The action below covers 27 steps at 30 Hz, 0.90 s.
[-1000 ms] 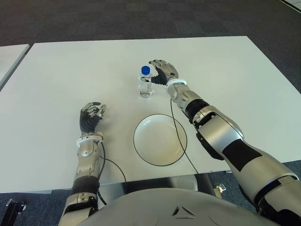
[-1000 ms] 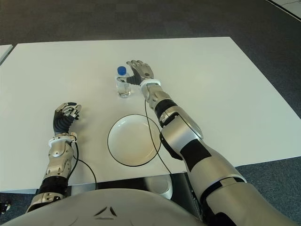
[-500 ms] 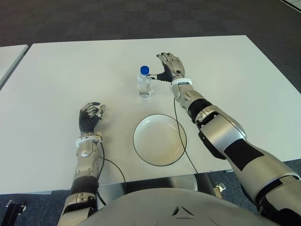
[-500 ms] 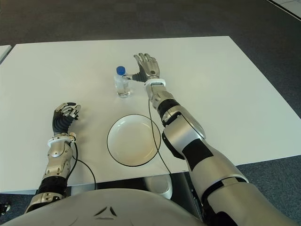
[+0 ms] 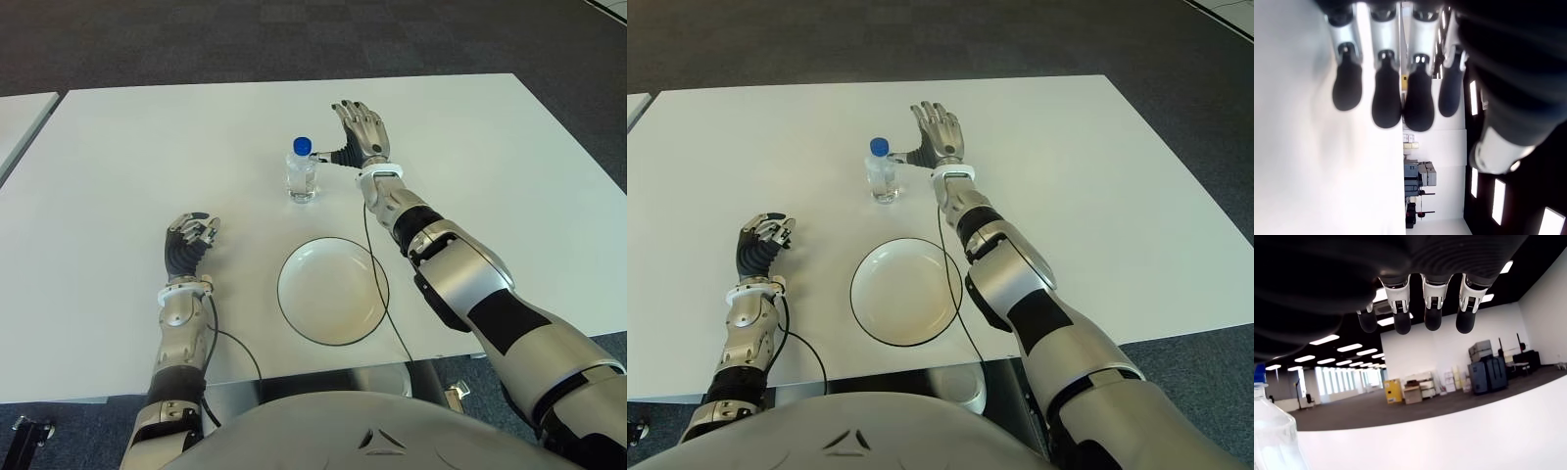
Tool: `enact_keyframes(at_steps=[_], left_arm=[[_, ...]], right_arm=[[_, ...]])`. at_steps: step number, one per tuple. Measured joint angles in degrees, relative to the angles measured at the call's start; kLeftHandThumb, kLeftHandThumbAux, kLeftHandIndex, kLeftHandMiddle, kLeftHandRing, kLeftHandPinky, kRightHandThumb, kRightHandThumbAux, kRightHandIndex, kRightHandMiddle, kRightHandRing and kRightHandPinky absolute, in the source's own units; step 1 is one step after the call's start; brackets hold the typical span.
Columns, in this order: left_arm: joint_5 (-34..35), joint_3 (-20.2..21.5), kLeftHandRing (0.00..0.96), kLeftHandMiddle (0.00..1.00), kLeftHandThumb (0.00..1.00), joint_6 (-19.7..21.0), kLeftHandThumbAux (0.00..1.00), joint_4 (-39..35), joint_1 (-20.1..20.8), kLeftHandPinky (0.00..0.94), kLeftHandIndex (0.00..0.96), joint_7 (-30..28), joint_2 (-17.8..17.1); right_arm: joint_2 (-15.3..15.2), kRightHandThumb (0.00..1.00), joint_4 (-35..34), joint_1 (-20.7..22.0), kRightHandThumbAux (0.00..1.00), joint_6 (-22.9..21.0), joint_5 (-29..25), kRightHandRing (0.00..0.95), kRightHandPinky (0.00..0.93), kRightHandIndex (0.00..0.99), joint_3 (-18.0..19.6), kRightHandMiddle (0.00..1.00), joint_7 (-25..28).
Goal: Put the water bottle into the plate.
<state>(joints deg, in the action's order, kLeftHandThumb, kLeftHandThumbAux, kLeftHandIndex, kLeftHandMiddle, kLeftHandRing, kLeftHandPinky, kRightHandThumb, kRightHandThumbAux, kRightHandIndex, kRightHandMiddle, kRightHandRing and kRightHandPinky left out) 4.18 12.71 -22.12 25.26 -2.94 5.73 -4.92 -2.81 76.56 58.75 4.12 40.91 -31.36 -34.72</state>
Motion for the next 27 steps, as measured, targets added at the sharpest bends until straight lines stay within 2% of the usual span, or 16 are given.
enact_keyframes(at_steps=[7, 12, 16, 23, 27], left_arm=[[0.3, 0.0, 0.700, 0.718, 0.709, -0.8, 0.710, 0.2, 0.0, 0.686, 0.438, -0.2, 0.0], [0.3, 0.0, 0.696, 0.716, 0.709, -0.9, 0.710, 0.2, 0.0, 0.677, 0.438, -0.2, 0.0], [0.3, 0.0, 0.696, 0.716, 0.709, -0.9, 0.711, 0.2, 0.0, 0.679, 0.437, -0.2, 0.0], [-0.2, 0.0, 0.707, 0.727, 0.708, -1.4, 0.712, 0.7, 0.0, 0.685, 0.438, -0.2, 0.0], [-0.3, 0.0, 0.706, 0.728, 0.709, -1.8, 0.711, 0.8, 0.0, 0.685, 0.438, -0.2, 0.0]], right_arm=[[0.0, 0.628, 0.0, -0.1, 0.442, 1.9, -0.1, 0.000, 0.020, 0.028, 0.5, 0.000, -2.4], [0.2, 0.582, 0.0, -0.1, 0.432, 2.6, -0.2, 0.000, 0.004, 0.011, 0.6, 0.000, -1.4], [0.7, 0.550, 0.1, 0.0, 0.409, 3.7, -0.7, 0.000, 0.000, 0.002, 0.9, 0.000, 3.1], [1.5, 0.523, 0.0, 0.8, 0.356, 7.8, -5.1, 0.000, 0.000, 0.000, 4.2, 0.000, 17.5], [1.8, 0.516, 0.0, 1.2, 0.325, 9.2, -7.0, 0.000, 0.000, 0.000, 5.5, 0.000, 23.5]])
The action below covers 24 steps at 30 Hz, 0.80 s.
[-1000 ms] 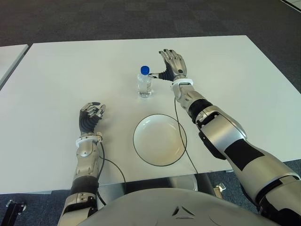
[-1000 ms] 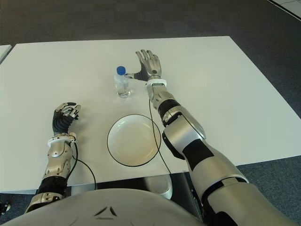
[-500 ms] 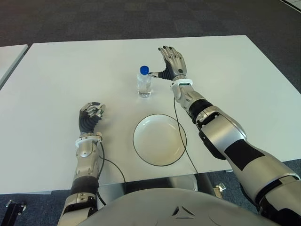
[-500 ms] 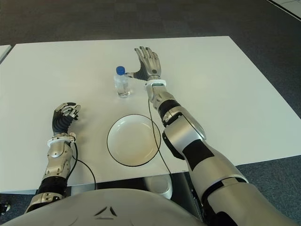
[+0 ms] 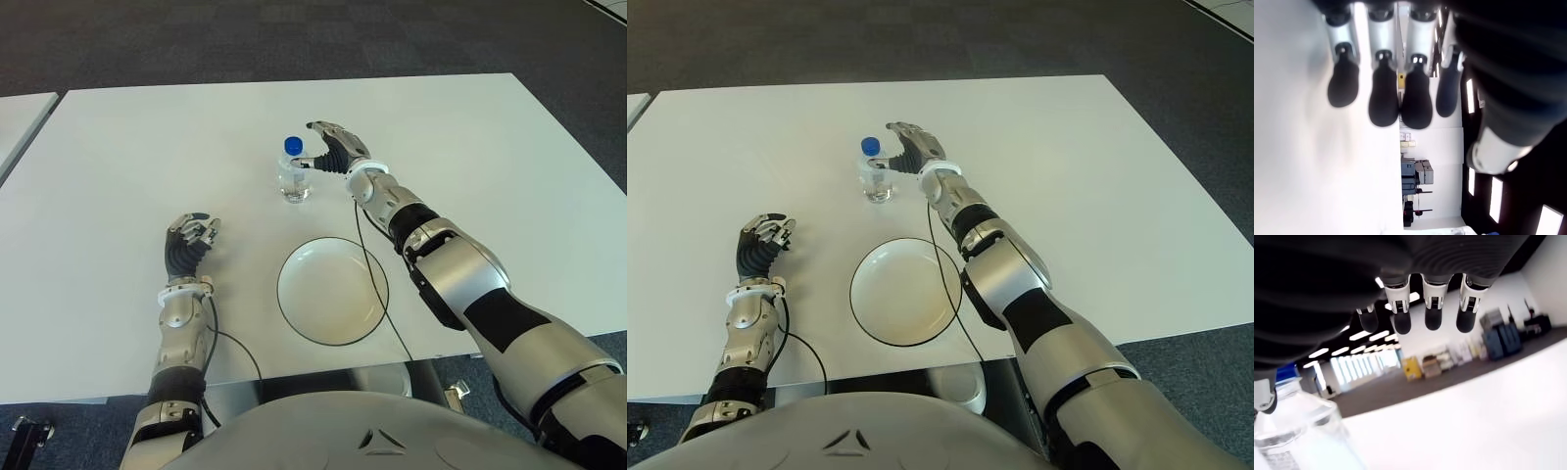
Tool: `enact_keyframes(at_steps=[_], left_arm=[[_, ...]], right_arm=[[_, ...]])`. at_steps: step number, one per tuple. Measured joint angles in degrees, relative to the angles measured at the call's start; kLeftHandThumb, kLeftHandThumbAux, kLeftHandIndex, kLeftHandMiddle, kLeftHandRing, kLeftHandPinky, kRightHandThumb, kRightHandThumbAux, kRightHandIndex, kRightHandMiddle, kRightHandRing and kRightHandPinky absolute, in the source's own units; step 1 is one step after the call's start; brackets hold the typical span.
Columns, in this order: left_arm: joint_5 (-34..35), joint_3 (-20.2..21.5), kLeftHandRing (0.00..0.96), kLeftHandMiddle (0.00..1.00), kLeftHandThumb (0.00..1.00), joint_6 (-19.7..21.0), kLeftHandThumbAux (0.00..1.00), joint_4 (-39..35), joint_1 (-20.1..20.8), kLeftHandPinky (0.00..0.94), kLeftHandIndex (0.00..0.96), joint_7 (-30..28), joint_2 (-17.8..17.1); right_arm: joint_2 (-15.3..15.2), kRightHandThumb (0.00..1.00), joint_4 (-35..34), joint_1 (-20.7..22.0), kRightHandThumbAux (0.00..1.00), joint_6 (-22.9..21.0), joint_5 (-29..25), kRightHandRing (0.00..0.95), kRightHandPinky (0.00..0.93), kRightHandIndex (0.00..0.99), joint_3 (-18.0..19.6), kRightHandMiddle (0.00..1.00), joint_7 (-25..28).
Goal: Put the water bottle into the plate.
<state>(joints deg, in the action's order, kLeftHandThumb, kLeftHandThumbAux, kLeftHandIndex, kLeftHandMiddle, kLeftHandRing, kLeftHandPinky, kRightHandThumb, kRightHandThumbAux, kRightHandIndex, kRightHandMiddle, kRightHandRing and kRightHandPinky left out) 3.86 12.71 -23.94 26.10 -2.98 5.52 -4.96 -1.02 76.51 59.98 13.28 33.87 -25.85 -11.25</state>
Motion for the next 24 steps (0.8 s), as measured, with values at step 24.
enact_keyframes(at_steps=[24], left_arm=[[0.8, 0.3, 0.690, 0.712, 0.708, -0.2, 0.710, 0.0, -0.2, 0.671, 0.437, -0.4, -0.1]], right_arm=[[0.9, 0.420, -0.3, 4.0, 0.192, 0.2, -2.6, 0.000, 0.000, 0.000, 1.8, 0.000, 19.5]])
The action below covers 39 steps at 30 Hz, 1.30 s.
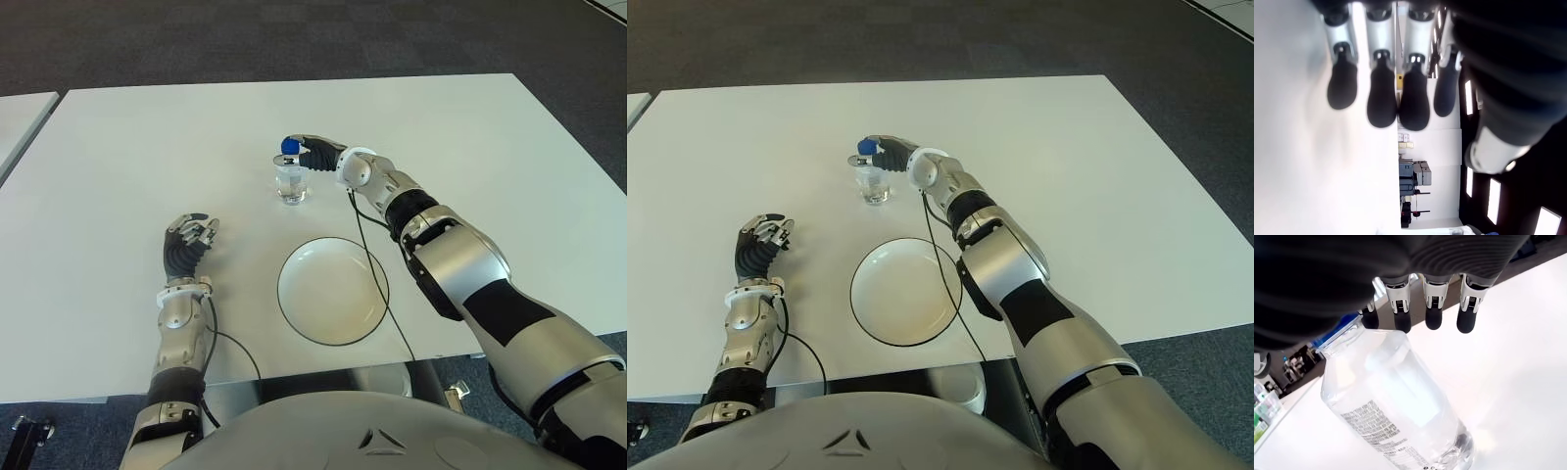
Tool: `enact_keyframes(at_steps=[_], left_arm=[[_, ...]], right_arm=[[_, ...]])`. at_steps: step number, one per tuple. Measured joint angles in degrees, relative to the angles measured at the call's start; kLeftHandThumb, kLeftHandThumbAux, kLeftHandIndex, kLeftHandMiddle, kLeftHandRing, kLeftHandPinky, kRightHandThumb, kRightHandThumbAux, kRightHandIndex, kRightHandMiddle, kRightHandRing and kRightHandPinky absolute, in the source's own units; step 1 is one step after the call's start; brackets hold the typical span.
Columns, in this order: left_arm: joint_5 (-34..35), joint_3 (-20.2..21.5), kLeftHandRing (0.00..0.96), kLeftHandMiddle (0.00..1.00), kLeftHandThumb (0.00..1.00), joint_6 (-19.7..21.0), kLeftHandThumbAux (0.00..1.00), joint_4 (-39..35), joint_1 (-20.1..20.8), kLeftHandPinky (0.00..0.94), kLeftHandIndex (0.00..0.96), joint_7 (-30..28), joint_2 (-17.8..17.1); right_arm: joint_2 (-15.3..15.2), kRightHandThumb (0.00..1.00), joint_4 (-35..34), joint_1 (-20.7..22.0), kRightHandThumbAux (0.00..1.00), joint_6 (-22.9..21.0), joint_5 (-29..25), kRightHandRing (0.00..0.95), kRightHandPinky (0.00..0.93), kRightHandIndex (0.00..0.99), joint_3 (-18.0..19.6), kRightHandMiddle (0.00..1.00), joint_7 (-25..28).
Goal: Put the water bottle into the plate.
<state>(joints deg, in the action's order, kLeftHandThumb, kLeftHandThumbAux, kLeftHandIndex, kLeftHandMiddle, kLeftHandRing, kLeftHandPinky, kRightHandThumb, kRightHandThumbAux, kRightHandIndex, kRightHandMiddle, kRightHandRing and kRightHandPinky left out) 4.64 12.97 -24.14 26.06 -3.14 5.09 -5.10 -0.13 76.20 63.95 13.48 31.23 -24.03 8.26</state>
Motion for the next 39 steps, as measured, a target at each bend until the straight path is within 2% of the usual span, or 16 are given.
enact_keyframes(at_steps=[14, 26, 39], left_arm=[[0.0, 0.0, 0.695, 0.718, 0.708, -1.5, 0.710, 1.4, 0.3, 0.677, 0.438, -0.8, -0.7], [0.1, 0.0, 0.693, 0.716, 0.707, -1.6, 0.710, 1.8, 0.7, 0.669, 0.437, -1.0, -1.1], [0.4, 0.0, 0.692, 0.715, 0.706, -1.1, 0.711, 2.0, 1.0, 0.675, 0.437, -1.7, -1.7]], right_arm=[[1.0, 0.407, 0.3, 0.2, 0.205, -3.7, 0.0, 0.000, 0.000, 0.000, 0.4, 0.000, 0.4], [2.4, 0.448, 0.7, 0.2, 0.213, -6.5, 0.3, 0.000, 0.000, 0.000, 0.3, 0.000, -0.5], [3.4, 0.458, 1.3, 0.2, 0.229, -8.0, 3.5, 0.000, 0.000, 0.000, -2.9, 0.000, -2.6]])
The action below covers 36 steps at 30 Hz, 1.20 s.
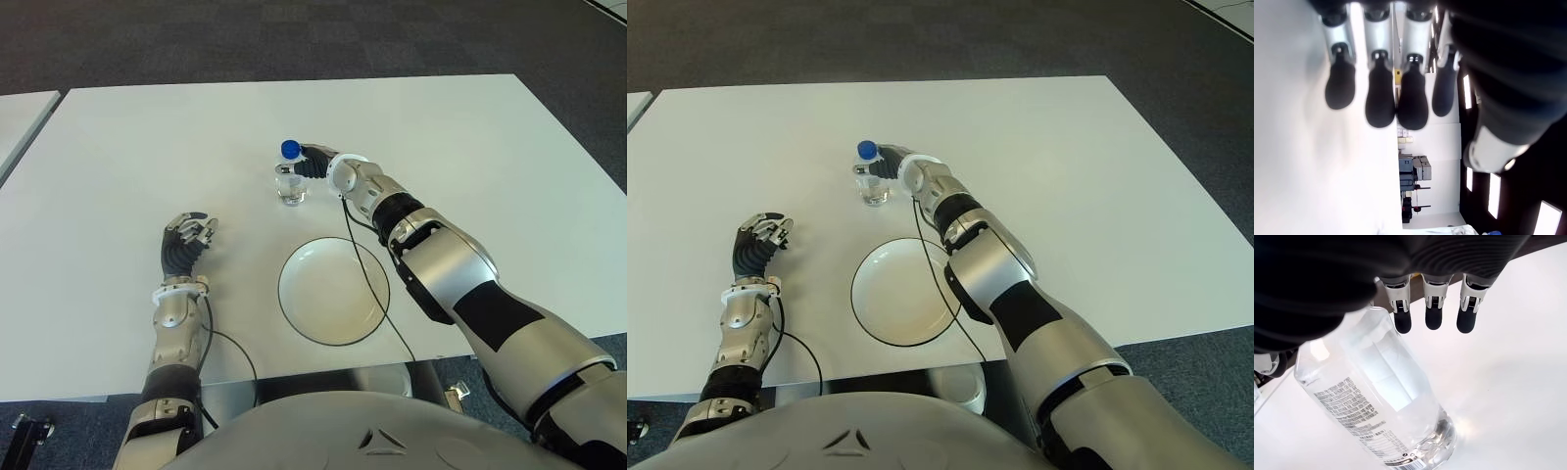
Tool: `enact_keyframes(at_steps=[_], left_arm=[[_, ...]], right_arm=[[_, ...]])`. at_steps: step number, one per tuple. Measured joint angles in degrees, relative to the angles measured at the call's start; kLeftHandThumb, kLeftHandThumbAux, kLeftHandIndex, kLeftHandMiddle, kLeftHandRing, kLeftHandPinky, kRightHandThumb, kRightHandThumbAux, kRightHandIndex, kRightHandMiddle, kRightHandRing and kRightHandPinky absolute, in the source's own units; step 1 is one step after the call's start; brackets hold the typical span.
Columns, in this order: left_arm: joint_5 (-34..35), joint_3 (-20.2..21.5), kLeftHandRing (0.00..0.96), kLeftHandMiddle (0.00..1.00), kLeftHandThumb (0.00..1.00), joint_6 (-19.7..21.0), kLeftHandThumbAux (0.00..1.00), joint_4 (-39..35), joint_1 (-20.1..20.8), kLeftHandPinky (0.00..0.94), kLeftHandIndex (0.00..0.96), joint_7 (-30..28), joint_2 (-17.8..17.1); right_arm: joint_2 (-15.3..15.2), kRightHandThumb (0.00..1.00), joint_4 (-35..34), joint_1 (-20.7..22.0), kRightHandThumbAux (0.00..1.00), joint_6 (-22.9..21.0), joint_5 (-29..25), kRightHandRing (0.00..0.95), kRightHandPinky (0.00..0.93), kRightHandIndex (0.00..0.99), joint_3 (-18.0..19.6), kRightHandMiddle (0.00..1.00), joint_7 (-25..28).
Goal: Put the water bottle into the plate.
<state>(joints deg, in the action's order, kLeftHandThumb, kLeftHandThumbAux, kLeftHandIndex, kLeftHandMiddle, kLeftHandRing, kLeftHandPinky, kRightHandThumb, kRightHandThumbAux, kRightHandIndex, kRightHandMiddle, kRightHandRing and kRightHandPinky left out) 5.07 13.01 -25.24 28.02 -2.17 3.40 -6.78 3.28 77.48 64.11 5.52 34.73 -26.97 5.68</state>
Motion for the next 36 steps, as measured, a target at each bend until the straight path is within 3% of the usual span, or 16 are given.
enact_keyframes(at_steps=[13, 31, 36], left_arm=[[-0.1, -0.1, 0.688, 0.713, 0.707, 3.1, 0.711, -1.5, 0.4, 0.672, 0.436, 0.0, -0.2], [0.0, -0.2, 0.689, 0.713, 0.709, 5.4, 0.710, -3.3, 0.9, 0.660, 0.436, 0.0, -0.3], [0.0, -0.3, 0.690, 0.713, 0.708, 5.3, 0.710, -3.4, 0.9, 0.666, 0.436, 0.0, -0.3]], right_arm=[[2.0, 0.482, 0.8, -1.1, 0.247, -2.0, 2.4, 0.000, 0.000, 0.000, -2.5, 0.000, -3.0], [2.2, 0.497, 1.4, -2.8, 0.256, -5.1, 2.8, 0.000, 0.001, 0.000, -2.5, 0.000, -2.1], [2.2, 0.500, 1.4, -2.8, 0.284, -5.8, 1.4, 0.000, 0.079, 0.000, -1.2, 0.000, -1.4]])
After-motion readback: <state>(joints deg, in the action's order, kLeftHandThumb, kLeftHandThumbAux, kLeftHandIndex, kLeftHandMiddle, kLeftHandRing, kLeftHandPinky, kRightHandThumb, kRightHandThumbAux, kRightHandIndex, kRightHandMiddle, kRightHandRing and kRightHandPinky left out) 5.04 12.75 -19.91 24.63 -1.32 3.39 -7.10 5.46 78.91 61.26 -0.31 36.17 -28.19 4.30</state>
